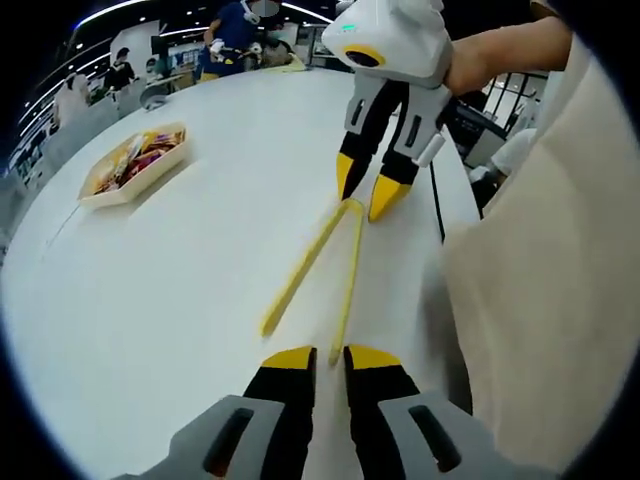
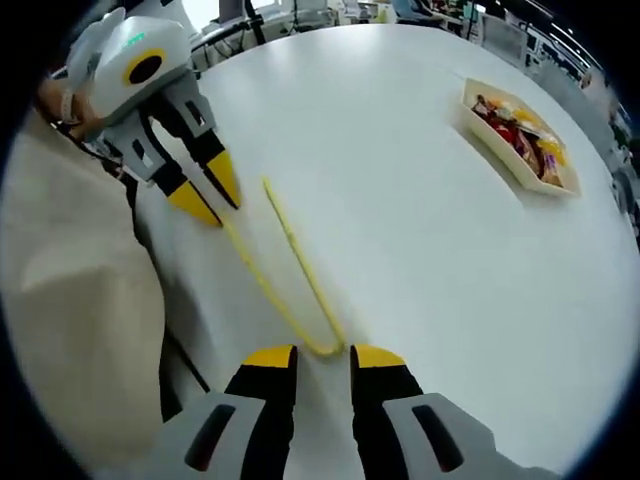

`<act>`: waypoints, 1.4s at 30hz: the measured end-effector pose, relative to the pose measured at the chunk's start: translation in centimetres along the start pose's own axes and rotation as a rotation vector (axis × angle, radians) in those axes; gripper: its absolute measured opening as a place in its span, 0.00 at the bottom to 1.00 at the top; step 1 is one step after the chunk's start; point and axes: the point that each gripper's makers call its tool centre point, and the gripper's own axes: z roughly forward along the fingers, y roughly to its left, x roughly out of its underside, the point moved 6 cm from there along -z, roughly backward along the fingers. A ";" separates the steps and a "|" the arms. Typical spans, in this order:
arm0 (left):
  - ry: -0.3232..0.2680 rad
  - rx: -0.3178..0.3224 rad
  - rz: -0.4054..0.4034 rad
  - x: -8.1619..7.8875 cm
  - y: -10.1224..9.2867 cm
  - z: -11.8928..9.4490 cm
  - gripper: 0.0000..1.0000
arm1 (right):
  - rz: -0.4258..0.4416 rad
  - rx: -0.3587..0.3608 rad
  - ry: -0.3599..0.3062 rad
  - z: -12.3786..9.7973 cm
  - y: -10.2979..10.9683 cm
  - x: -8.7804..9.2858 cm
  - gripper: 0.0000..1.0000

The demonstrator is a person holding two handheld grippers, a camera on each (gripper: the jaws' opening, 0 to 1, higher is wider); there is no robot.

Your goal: Place the target food into the container with the food tongs after gripping and lifting it, then release it inside without dropping or visibly crushing the food.

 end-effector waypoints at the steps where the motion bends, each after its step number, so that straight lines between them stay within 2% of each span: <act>1: -0.001 -0.002 0.001 0.0 0.0 -0.1 0.12 | 0.002 0.001 -0.001 -0.1 0.0 0.1 0.21; 8: -0.041 -0.030 0.001 0.1 0.1 -0.8 0.17 | 0.040 0.009 -0.039 -0.8 -0.1 0.3 0.23; 14: -0.079 -0.065 -0.019 0.0 0.2 -1.6 0.27 | 0.057 0.016 -0.055 -1.4 -0.1 0.7 0.25; 18: -0.101 -0.094 -0.039 0.0 0.5 -2.2 0.32 | 0.086 0.030 -0.091 -2.1 -0.4 0.8 0.30; 19: -0.119 -0.111 -0.062 0.0 0.7 -2.6 0.31 | 0.128 0.048 -0.150 -2.5 -0.6 0.5 0.30; 21: -0.151 -0.127 -0.090 -0.1 1.0 -3.1 0.30 | 0.156 0.072 -0.203 -3.0 -0.9 0.3 0.32; 23: -0.191 -0.154 -0.108 -0.3 1.3 -3.9 0.32 | 0.237 0.071 -0.270 -3.6 -1.1 0.3 0.36; 30: -0.321 -0.241 -0.128 -1.5 2.2 -5.9 0.47 | 0.281 0.108 -0.402 -5.5 -1.5 0.0 0.42; 31: -0.327 -0.247 -0.130 -1.5 2.3 -6.0 0.49 | 0.282 0.109 -0.413 -5.6 -1.5 -0.1 0.43; 33: -0.362 -0.291 -0.148 -1.8 2.7 -7.0 0.53 | 0.291 0.110 -0.480 -6.7 -1.4 -0.7 0.44; 37: -0.402 -0.347 -0.169 -2.0 3.2 -8.4 0.61 | 0.301 0.127 -0.551 -8.1 -1.3 -1.5 0.49; 42: -0.465 -0.406 -0.215 -2.1 3.9 -10.2 0.71 | 0.299 0.168 -0.596 -9.4 -1.3 -2.1 0.54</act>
